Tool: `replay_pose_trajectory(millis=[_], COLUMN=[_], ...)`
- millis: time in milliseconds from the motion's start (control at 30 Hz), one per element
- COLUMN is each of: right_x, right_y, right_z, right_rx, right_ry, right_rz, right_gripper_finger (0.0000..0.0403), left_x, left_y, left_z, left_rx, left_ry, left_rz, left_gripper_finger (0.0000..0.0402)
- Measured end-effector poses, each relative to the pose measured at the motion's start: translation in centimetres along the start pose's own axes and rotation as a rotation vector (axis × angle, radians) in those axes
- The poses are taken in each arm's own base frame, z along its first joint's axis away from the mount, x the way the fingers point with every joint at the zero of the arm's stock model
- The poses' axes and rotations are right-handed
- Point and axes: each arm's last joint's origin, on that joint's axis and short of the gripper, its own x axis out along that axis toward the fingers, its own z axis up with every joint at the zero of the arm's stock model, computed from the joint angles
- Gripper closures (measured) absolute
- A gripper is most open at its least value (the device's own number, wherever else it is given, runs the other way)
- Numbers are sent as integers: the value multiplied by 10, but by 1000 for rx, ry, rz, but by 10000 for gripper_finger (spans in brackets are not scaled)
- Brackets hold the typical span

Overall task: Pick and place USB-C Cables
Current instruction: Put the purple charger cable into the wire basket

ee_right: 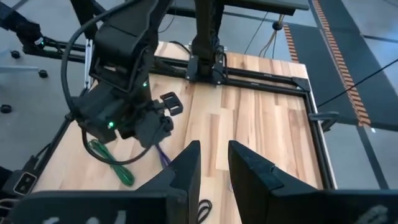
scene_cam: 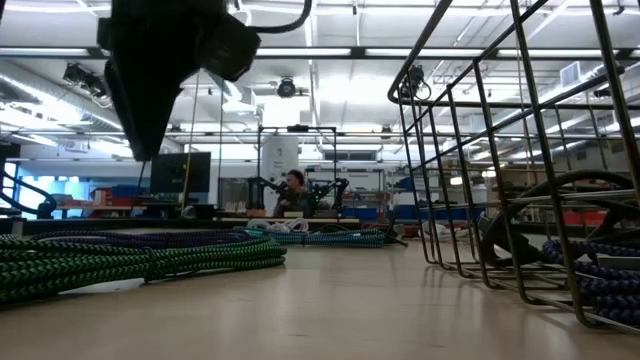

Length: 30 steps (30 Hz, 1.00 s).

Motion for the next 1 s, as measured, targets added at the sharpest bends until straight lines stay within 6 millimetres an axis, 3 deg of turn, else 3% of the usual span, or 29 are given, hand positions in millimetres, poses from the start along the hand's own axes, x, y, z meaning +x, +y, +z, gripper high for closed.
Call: replay_pose_trajectory(millis=[367,700,1000], right_x=[-2,-4,-29], right_y=[2,2,5], right_z=[0,0,-1], right_rx=[-15,-14,6], right_ry=[-13,-10,-56], right_rz=[58,61,55], right_gripper_finger=[316,316,316], left_x=[40,57,83], left_y=[-1,2,3], left_z=[6,22,29], left_rx=[53,128,175], left_ry=[86,95,199], left_rz=[134,126,124], left_gripper_finger=[178,175,176])
